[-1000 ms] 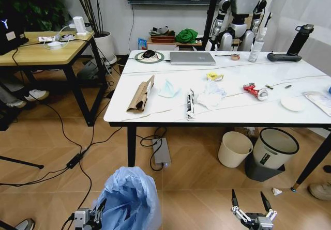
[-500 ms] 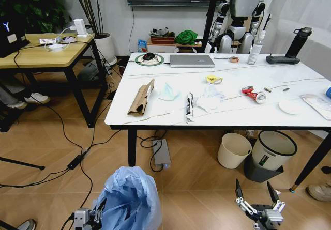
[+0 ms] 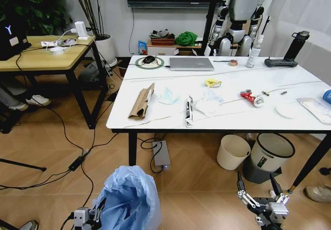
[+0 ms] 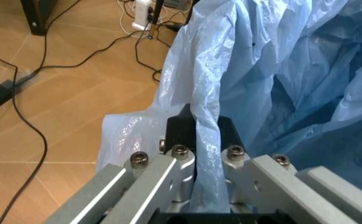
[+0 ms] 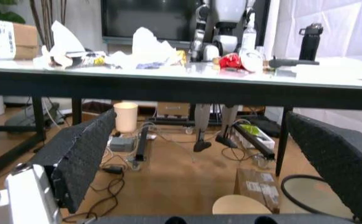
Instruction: Pick up the trash bin and place the trash from the table into it.
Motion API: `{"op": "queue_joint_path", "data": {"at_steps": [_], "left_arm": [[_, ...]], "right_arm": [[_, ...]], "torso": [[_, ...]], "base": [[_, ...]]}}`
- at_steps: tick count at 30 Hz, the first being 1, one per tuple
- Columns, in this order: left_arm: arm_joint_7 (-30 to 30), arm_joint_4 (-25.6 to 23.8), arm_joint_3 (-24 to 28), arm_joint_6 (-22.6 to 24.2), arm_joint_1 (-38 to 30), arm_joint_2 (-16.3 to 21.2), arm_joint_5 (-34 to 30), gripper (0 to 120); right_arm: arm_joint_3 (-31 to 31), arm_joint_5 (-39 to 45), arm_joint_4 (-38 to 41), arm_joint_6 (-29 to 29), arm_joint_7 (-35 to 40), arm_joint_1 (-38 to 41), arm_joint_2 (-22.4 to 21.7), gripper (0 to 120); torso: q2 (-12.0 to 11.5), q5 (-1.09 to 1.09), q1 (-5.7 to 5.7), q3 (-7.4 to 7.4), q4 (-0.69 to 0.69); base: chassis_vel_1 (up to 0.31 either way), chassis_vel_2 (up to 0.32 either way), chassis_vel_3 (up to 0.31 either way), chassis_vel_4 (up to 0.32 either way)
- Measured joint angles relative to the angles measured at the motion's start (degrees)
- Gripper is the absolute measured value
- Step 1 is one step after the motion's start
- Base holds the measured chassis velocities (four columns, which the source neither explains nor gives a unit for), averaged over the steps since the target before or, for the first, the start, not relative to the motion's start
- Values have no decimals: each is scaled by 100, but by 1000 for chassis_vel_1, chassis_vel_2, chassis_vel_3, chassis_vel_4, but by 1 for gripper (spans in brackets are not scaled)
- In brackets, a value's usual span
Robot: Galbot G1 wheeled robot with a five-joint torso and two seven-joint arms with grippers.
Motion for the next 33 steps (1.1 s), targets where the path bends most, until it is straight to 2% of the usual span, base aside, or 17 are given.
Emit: {"op": "queue_joint_path", "data": {"at_steps": [33], "left_arm": [[-20, -8, 0, 20, 14, -34, 28, 0]], "right_arm": [[-55, -26, -219, 80, -3, 62, 0, 100]], "torso": [[894, -1, 387, 507, 0]], "base": [[0, 0, 0, 0]]}}
